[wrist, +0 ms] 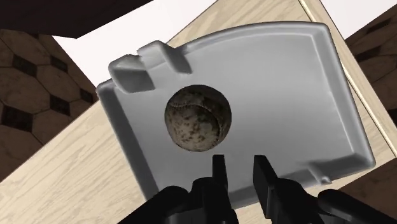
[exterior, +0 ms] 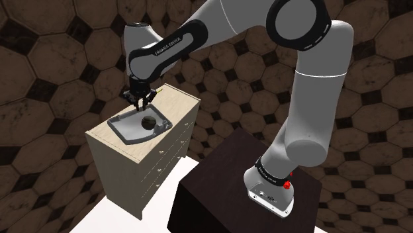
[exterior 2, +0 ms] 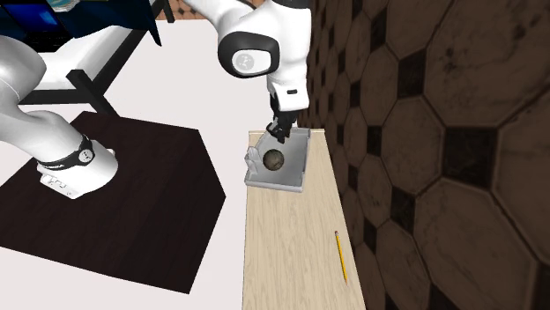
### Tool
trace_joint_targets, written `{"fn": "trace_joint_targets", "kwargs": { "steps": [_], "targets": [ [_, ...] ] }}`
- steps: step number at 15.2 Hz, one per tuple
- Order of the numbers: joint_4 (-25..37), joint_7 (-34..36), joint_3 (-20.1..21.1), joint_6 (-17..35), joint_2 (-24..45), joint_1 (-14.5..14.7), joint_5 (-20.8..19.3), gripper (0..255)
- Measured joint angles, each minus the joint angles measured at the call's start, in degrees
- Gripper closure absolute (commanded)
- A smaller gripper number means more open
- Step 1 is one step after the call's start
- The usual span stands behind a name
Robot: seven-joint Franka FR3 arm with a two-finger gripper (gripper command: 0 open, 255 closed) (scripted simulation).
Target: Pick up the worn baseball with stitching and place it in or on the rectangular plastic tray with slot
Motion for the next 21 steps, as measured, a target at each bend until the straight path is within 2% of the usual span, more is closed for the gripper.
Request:
{"fn": "trace_joint_targets", "kwargs": {
  "steps": [2,3,5,8,10,16,21],
  "targets": [
    [-0.01,0.00,0.00,0.03,0.01,0.00,0.00,255],
    [-0.01,0.00,0.00,0.03,0.01,0.00,0.00,0],
    [-1.08,1.84,-0.76,1.49,0.09,0.82,-1.32,0],
    [-4.92,13.68,-5.75,7.81,1.11,5.69,-9.62,0],
    [-5.76,18.64,-7.69,10.26,2.37,7.75,-12.87,0],
    [-5.57,21.08,-8.98,14.34,5.98,8.48,-14.79,0],
    [-4.96,21.21,-9.14,15.06,7.31,8.44,-14.96,0]
  ]
}}
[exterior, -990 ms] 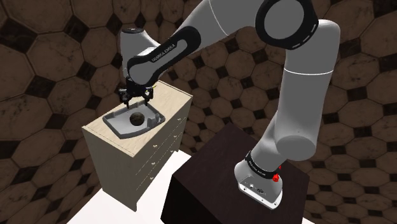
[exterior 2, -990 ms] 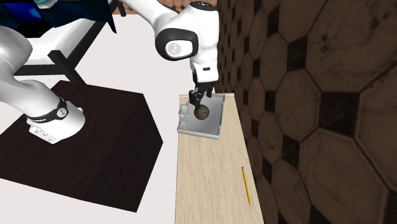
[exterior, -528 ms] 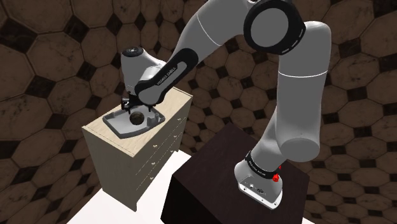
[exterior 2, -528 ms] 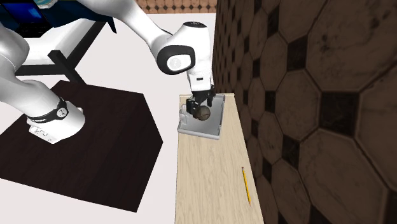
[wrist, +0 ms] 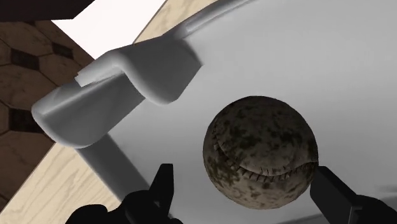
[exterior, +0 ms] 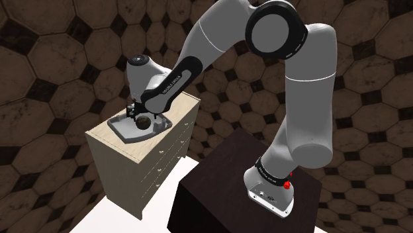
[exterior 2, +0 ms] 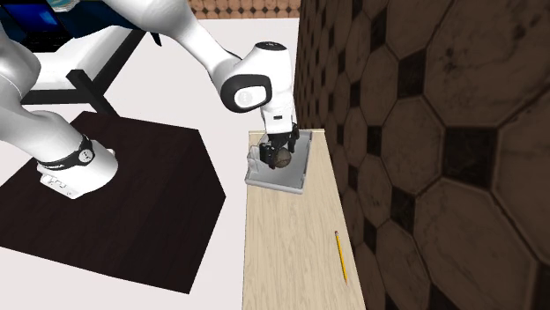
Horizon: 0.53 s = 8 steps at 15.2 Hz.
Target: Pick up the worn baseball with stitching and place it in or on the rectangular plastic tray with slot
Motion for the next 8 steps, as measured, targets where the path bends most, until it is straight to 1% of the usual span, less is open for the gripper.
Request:
{"fn": "trace_joint_targets", "kwargs": {
  "steps": [2,3,5,8],
  "targets": [
    [0.04,0.01,-0.01,0.01,0.08,0.00,-0.01,0],
    [0.04,-0.01,0.00,-0.05,0.06,-0.01,0.01,255],
    [0.18,0.01,0.08,0.62,-0.17,0.05,0.02,255],
    [0.15,0.01,0.04,0.25,-0.26,0.02,-0.01,255]
  ]
}}
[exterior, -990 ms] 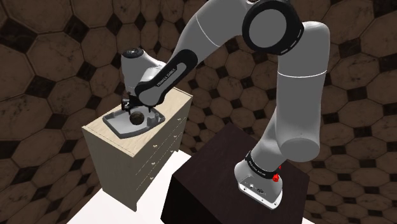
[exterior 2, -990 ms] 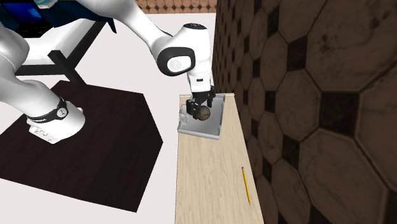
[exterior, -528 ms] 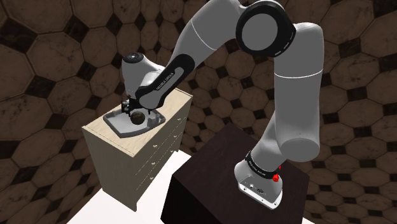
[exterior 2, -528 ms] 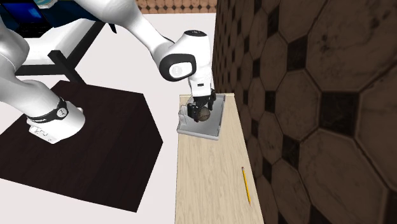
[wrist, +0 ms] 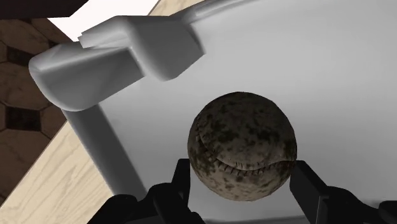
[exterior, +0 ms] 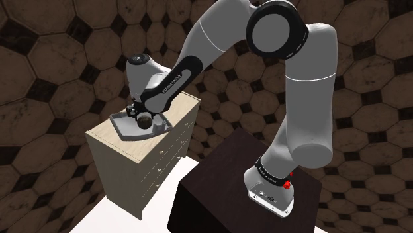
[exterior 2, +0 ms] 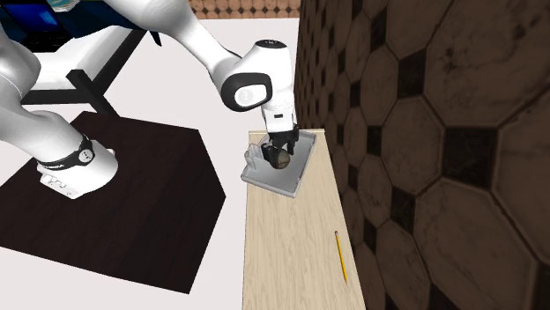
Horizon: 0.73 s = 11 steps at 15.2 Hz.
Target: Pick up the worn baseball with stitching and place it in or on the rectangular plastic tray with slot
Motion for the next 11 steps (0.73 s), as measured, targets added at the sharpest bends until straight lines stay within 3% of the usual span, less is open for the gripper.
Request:
{"fn": "trace_joint_targets", "kwargs": {
  "steps": [11],
  "targets": [
    [-0.49,-1.11,0.44,-3.12,-2.64,-0.39,0.81,255]
  ]
}}
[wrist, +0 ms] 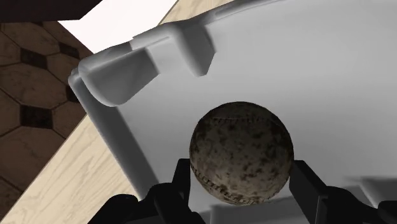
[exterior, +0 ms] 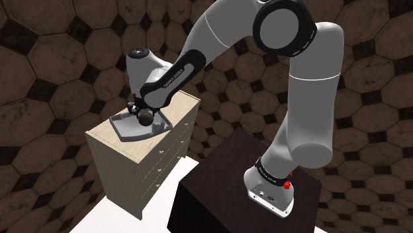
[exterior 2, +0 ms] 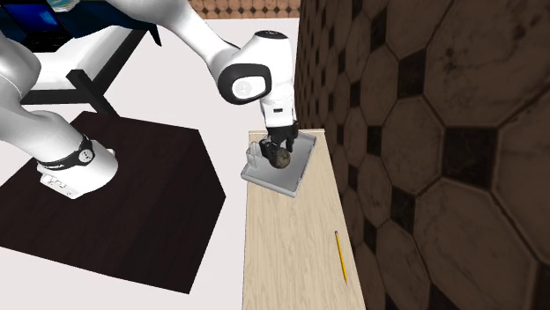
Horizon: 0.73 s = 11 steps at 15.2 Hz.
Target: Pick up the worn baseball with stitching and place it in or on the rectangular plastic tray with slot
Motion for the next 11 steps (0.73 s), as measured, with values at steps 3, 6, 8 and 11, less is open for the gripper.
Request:
{"fn": "trace_joint_targets", "kwargs": {
  "steps": [3,6,8,11],
  "targets": [
    [-0.50,-0.64,0.28,-1.56,-2.07,-0.18,0.46,255],
    [-0.40,-1.37,0.55,-3.29,-3.77,-0.36,0.98,255],
    [-0.37,-1.77,0.72,-4.46,-4.92,-0.42,1.32,255],
    [-0.10,-2.42,0.96,-6.27,-6.50,-0.53,1.83,255]
  ]
}}
